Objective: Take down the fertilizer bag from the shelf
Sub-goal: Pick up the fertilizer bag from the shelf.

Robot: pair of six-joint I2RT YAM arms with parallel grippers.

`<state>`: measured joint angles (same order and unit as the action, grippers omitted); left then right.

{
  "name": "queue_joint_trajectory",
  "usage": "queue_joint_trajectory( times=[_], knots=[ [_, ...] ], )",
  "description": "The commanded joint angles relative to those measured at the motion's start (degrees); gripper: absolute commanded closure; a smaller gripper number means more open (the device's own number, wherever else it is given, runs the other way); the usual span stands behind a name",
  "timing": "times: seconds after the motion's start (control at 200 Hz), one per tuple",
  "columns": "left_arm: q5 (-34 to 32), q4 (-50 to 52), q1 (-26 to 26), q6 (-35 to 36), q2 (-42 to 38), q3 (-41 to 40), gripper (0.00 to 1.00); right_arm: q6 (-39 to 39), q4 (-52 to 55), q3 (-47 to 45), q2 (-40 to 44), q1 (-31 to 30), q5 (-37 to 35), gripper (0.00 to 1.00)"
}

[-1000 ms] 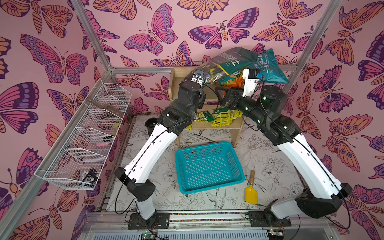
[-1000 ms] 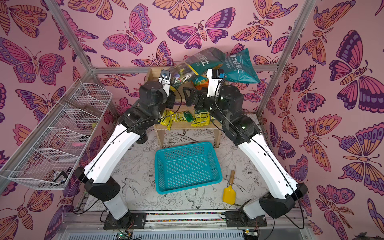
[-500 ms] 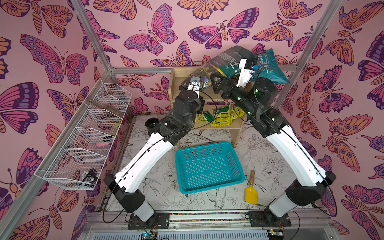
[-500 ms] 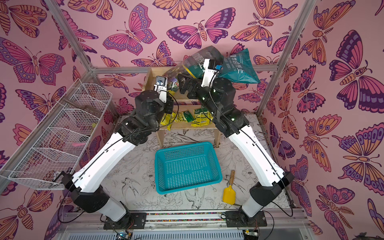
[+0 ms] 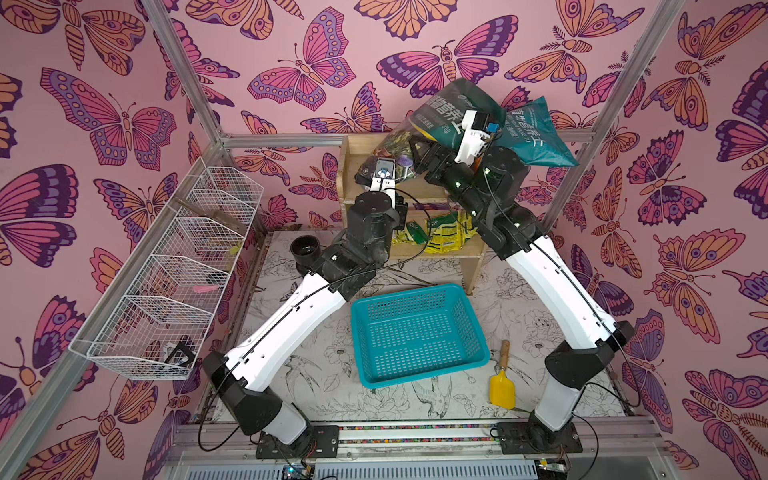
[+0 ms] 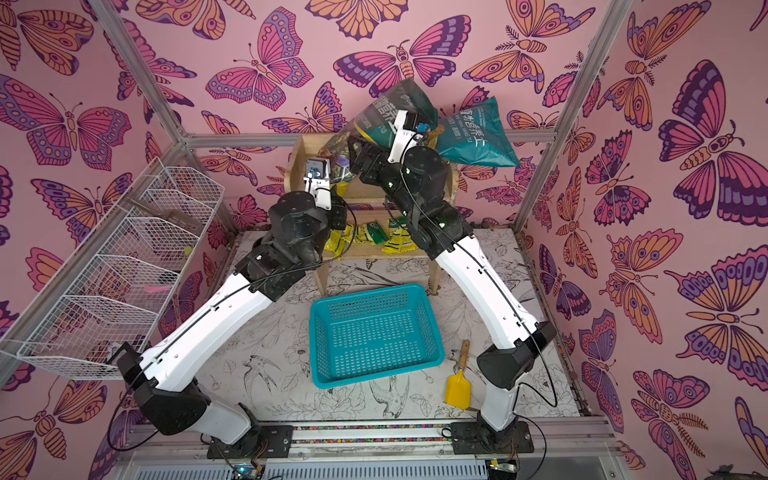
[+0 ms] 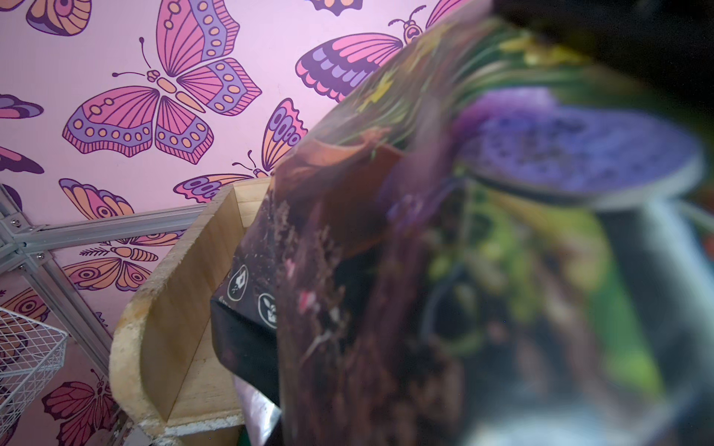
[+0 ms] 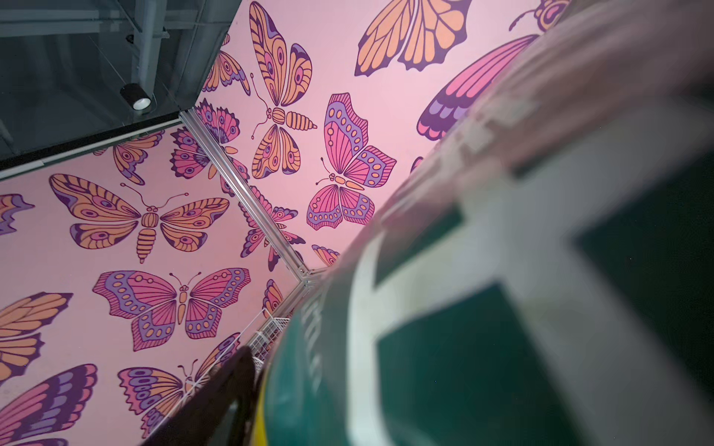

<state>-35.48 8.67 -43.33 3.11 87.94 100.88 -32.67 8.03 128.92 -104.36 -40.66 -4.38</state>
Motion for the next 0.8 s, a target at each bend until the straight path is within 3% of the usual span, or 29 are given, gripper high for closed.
queue_joint_trajectory(
  times=[0.0,0.055,0.115,0.14,0.185,0.21,0.24,0.255,0.386,0.526,0.796],
  knots=[
    [5.87,7.12,-2.28,-3.04,1.14,-4.24,1.0,-0.91,-1.19,1.5,-2.89,-0.43,0.84,0.52],
    [5.92,6.66,-2.28,-2.63,0.83,-4.76,1.0,-0.82,-1.1,1.27,-2.77,-0.53,0.4,0.69],
    [6.08,6.36,-2.3,-2.24,0.74,-4.9,1.0,-0.69,-1.41,0.89,-2.44,-0.67,0.25,0.8],
    [6.19,6.36,-2.28,-2.15,0.58,-4.9,0.92,-0.52,-1.66,0.76,-2.37,-0.74,0.2,0.83],
    [6.78,6.18,-2.33,-1.97,0.48,-4.9,0.67,-0.1,-2.0,0.67,-2.17,-0.81,0.23,0.88],
    [6.94,6.1,-2.36,-2.04,0.32,-4.9,0.43,0.17,-2.28,0.71,-2.25,-0.9,0.37,0.91],
    [7.41,6.02,-2.35,-2.14,0.14,-4.9,0.06,0.6,-2.78,0.72,-2.18,-0.92,0.59,0.93],
    [7.65,6.01,-2.37,-2.09,0.09,-4.9,0.01,0.73,-3.05,0.65,-2.02,-1.02,0.92,0.94],
    [8.98,5.14,-2.37,-2.75,-1.6,-5.81,0.0,2.61,-6.63,0.45,-1.48,-1.49,2.85,1.0],
    [11.98,3.43,-2.31,-4.79,-6.02,-9.29,0.0,6.66,-7.8,2.79,-0.41,-2.68,5.07,1.0],
    [20.72,2.55,-1.11,-13.18,-24.18,-21.32,0.0,15.02,1.12,5.8,5.21,-3.45,9.42,1.0]
  ],
)
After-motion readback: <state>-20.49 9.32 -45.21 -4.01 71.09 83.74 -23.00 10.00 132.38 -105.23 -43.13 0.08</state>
